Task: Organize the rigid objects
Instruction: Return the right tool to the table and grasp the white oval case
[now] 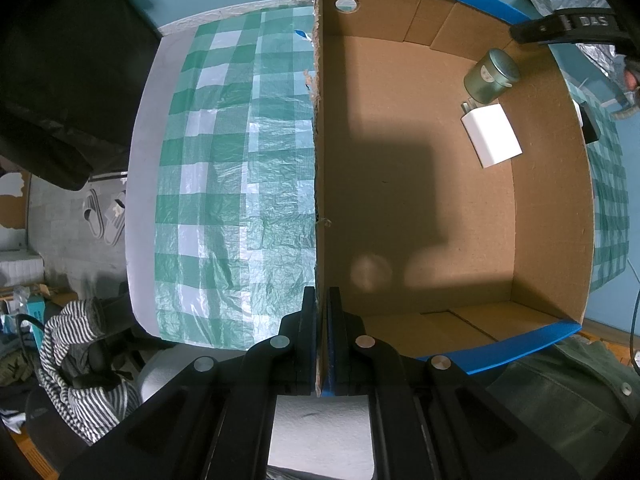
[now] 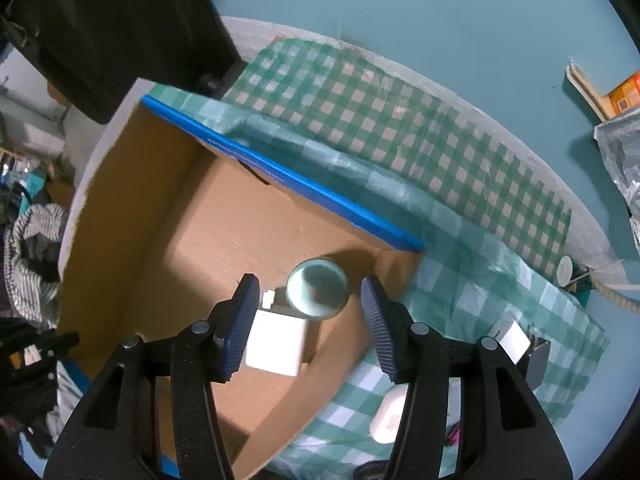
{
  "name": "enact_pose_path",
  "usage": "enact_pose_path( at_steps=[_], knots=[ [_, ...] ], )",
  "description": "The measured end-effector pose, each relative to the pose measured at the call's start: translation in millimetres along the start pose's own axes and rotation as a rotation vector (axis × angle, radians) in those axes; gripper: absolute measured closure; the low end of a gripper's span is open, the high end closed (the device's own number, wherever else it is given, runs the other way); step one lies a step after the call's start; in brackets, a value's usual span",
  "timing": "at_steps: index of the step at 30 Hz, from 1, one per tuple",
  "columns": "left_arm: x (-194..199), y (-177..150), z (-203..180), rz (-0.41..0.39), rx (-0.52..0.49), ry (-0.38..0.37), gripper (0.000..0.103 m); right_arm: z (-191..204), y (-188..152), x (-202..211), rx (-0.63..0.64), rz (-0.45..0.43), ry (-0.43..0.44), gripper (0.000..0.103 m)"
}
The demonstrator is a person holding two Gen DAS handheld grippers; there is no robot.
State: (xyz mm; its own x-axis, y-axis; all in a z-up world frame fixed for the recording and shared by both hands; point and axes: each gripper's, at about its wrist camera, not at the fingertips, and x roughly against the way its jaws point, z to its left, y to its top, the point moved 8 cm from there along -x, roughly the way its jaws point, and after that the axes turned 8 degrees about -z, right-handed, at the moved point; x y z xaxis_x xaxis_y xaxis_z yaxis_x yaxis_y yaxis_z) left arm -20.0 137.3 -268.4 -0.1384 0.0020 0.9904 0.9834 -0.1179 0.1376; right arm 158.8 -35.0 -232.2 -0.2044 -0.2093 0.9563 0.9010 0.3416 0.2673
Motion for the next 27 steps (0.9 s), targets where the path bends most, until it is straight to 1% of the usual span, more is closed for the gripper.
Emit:
enact_pose_path(
  at_steps=[8, 15, 20, 27],
  knots=[
    [0, -1, -1, 0.000, -0.002, 0.000, 0.099, -18, -7, 33, -0.020, -0.035, -0.008, 0.050],
    [0, 0, -1, 0.000, -0.001, -0.001, 0.099, -47, -29, 49, -0.071, -0.029, -0.030, 0.049],
    [0, 0, -1, 0.000, -0.004, 0.000, 0.099, -67, -56, 43, -0.120, 0.011, -0.049, 0.049],
    [1, 0, 0, 0.005, -0.011, 0.001, 0.099, -83, -103, 16, -0.180, 0.095, -0.046, 0.049]
  ],
)
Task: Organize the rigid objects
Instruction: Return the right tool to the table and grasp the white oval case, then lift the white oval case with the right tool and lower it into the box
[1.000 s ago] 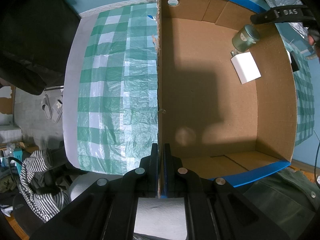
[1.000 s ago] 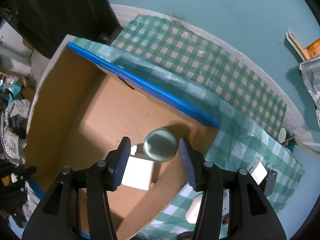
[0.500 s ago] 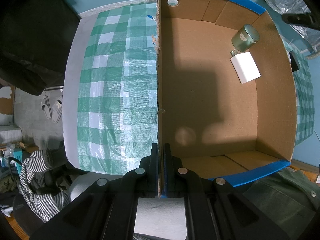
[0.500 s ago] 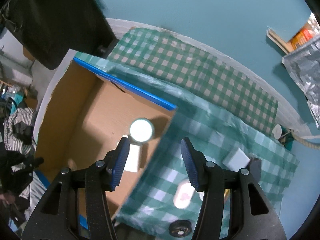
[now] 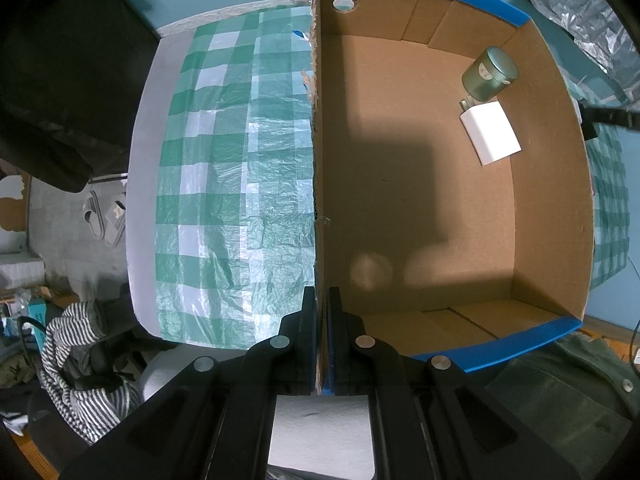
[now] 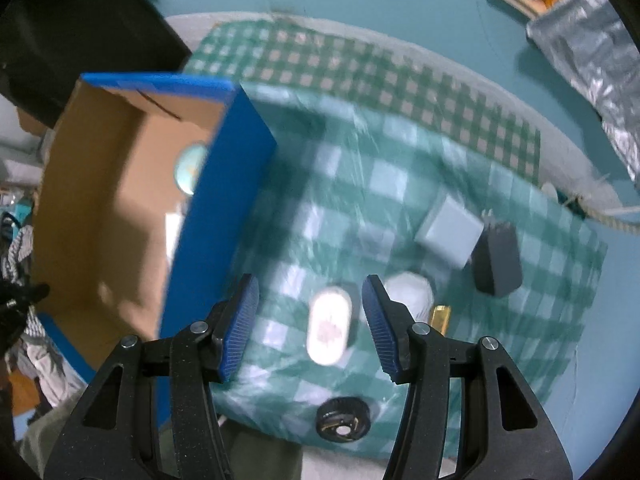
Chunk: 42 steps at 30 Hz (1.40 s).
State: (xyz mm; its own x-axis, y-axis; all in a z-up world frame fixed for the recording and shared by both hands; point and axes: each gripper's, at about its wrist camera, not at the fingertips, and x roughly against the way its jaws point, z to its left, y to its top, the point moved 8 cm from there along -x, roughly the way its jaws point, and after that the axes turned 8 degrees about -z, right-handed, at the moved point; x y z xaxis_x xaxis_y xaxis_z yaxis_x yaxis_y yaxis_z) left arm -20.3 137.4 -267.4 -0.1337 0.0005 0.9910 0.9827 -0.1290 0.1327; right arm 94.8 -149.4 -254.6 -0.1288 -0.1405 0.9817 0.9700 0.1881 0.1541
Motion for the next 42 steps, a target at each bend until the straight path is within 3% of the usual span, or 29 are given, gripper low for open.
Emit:
enact_pose_path(
  at_steps=[9, 21, 30, 35, 42],
  knots=[
    [1, -1, 1, 0.002, -0.006, 0.002, 0.099, -12, -34, -38, -0.065, 0.054, 0.032, 0.049],
    [1, -1, 1, 0.003, -0.007, 0.002, 0.099, -10, -53, -63, -0.068, 0.093, 0.052, 0.049],
    [0, -2, 0, 0.005, -0.012, 0.000, 0.099, -10, -49, -76, -0.084, 0.108, 0.017, 0.055],
    [0, -2, -1, 0.006, -0.010, 0.000, 0.099, -5, -42, -79, -0.079, 0.107, -0.009, 0.065],
    [0, -2, -1, 0.006, -0.009, 0.000, 0.099, -1, -43, -77, -0.065, 0.108, -0.003, 0.066]
  ],
)
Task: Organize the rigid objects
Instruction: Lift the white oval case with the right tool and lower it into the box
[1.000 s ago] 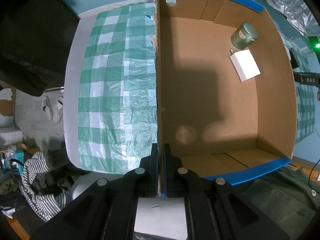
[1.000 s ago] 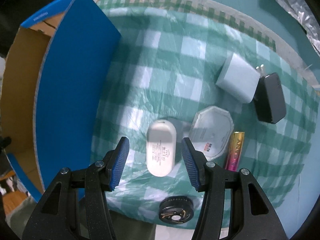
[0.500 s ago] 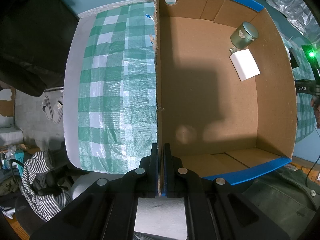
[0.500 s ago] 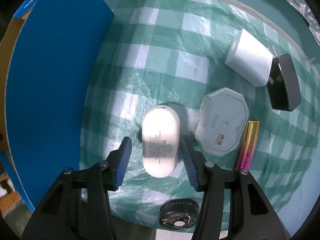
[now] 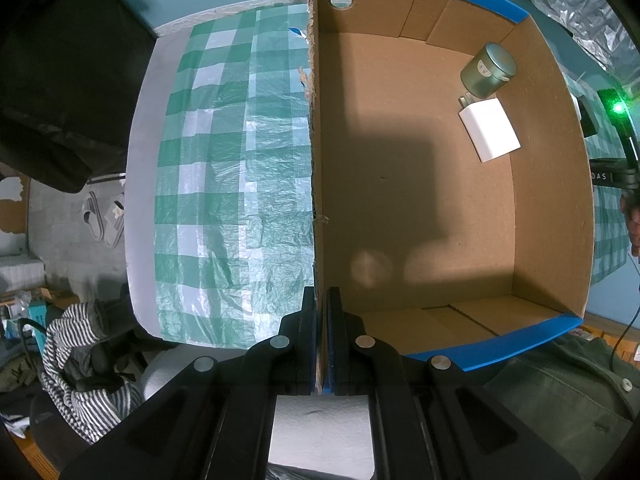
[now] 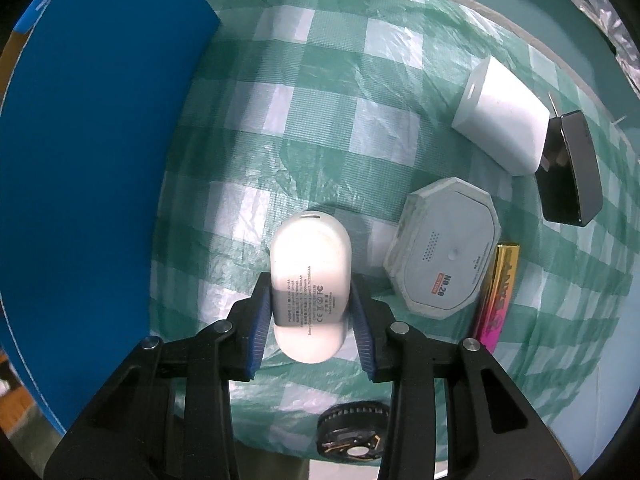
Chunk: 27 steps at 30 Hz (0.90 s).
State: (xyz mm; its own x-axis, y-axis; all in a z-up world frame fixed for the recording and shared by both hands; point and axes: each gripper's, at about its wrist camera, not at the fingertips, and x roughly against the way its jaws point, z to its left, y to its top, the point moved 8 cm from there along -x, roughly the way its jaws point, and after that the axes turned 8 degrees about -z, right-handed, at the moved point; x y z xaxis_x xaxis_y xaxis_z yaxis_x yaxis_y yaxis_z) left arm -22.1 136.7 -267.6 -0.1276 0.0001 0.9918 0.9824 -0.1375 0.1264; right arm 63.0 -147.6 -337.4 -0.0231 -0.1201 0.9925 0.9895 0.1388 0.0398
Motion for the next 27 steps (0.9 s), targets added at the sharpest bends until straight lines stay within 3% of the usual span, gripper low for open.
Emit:
enact_pose_path(
  at_steps=[11, 27],
  knots=[
    [-1, 1, -1, 0.002, 0.000, 0.000, 0.099, 10, 8, 23, 0.036, -0.023, 0.009, 0.066],
    [-1, 1, 0, 0.001, -0.001, 0.001, 0.099, 50, 28, 99, 0.138, -0.114, 0.029, 0.066]
  ],
)
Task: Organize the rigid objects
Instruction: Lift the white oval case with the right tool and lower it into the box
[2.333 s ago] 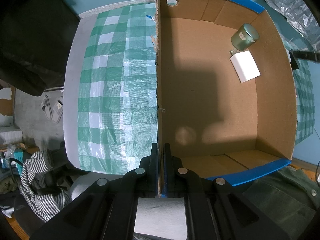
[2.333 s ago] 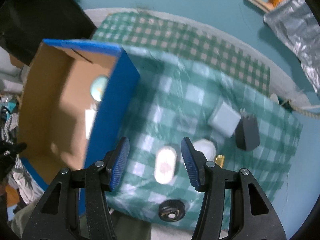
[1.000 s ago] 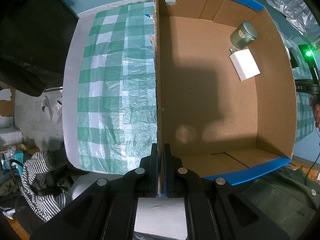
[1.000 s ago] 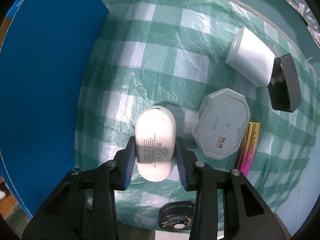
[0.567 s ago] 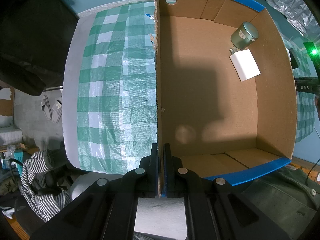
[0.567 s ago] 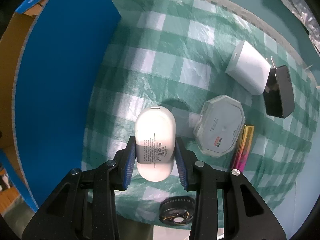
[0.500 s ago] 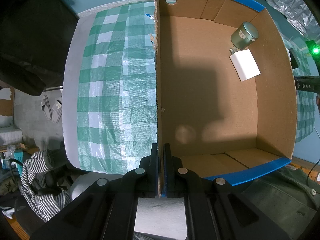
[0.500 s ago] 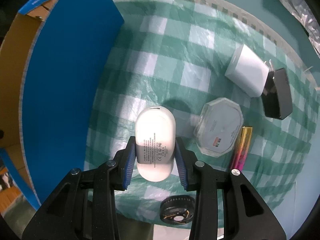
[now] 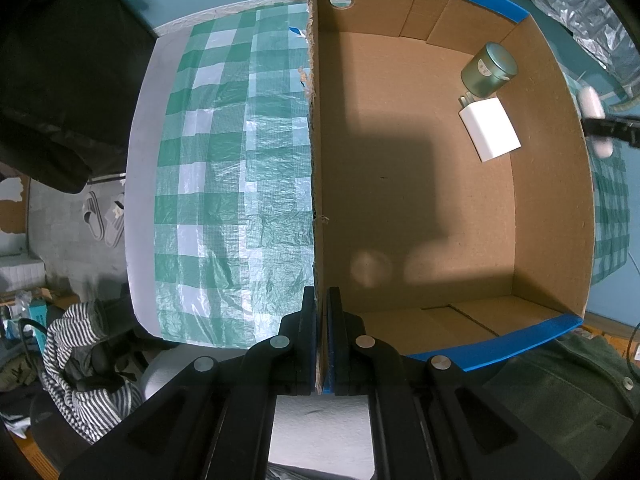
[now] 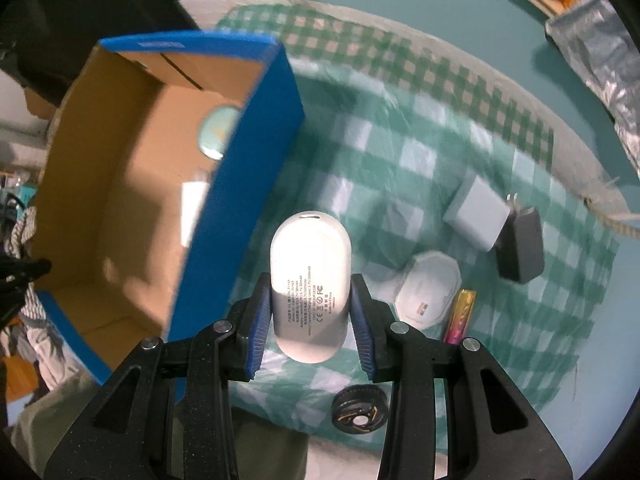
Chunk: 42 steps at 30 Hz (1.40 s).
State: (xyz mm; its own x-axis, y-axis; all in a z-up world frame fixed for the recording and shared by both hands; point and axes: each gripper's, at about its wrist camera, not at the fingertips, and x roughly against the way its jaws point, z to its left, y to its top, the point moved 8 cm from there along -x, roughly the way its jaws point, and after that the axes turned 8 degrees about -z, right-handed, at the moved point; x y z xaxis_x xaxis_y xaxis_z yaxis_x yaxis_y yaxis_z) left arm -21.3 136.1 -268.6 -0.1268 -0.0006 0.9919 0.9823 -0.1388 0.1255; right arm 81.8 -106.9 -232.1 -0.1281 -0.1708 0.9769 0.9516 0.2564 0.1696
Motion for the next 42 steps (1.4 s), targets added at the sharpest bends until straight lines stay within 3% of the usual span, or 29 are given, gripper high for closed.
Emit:
enact_pose_path(
  at_steps=[11, 19, 27, 42],
  knots=[
    [0, 0, 0, -0.003, -0.002, 0.002, 0.099, 32, 40, 22, 0.082, -0.057, 0.020, 0.066],
    [0, 0, 0, -0.003, -0.003, 0.002, 0.099, 64, 57, 11, 0.138, -0.048, 0.036, 0.066],
    [0, 0, 0, -0.002, -0.004, 0.001, 0.099, 87, 54, -20, 0.190, 0.009, 0.039, 0.066],
    [0, -1, 0, 0.001, -0.005, -0.007, 0.099, 89, 45, -53, 0.197, 0.069, 0.026, 0.066]
  ],
)
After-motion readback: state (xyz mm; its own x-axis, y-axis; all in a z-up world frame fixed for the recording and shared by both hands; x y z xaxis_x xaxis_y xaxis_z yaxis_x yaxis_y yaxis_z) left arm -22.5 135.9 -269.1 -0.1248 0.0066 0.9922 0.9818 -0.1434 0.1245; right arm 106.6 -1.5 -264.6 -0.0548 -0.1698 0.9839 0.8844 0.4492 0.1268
